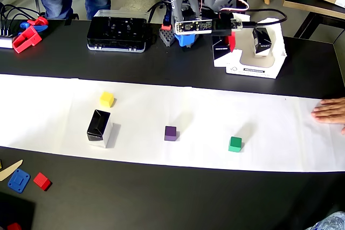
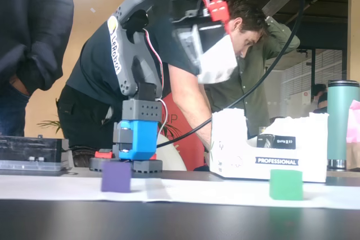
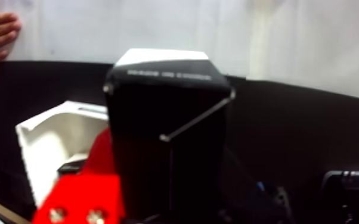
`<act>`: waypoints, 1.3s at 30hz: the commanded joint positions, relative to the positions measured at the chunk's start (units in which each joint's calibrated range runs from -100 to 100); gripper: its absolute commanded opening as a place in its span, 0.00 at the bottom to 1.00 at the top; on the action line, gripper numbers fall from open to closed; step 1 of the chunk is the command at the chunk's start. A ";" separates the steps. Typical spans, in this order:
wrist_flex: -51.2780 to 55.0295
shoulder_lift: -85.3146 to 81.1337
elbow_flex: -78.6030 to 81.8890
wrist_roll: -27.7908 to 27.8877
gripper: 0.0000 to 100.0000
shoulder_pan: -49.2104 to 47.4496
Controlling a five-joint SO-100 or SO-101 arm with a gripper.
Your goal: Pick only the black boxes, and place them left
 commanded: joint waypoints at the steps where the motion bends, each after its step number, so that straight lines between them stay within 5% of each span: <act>1: 2.08 -4.12 -9.00 -4.71 0.09 -8.46; 17: 3.19 3.78 -22.92 -15.98 0.09 -37.30; 31: 3.19 20.14 -22.92 -18.19 0.09 -44.06; 39: 2.88 20.77 -9.27 -17.77 0.09 -44.06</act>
